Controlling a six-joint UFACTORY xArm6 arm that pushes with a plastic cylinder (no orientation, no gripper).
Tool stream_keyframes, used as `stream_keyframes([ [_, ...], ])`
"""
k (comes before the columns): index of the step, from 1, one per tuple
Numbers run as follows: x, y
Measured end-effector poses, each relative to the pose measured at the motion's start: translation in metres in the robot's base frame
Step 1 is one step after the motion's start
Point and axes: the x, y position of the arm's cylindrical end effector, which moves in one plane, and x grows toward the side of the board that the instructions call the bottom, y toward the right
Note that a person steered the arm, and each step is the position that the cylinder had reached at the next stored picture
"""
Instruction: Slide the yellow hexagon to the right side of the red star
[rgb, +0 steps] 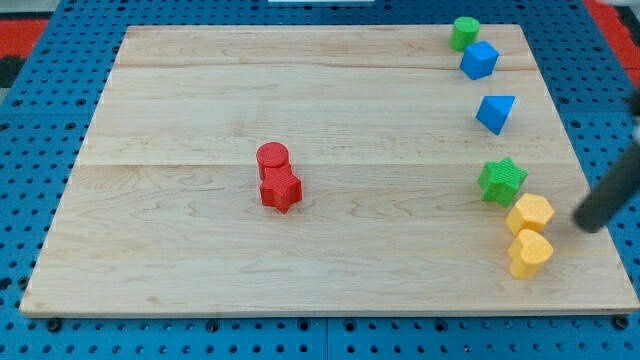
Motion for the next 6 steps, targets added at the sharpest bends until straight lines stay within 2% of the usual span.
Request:
stream_keyframes([
  [1,-0.020,-0.077],
  [2,-0.020,-0.181],
  [3,-0.004,-0.153],
  [4,0.009,-0.225],
  [5,-0.019,-0.260],
  [6,-0.033,-0.256],
])
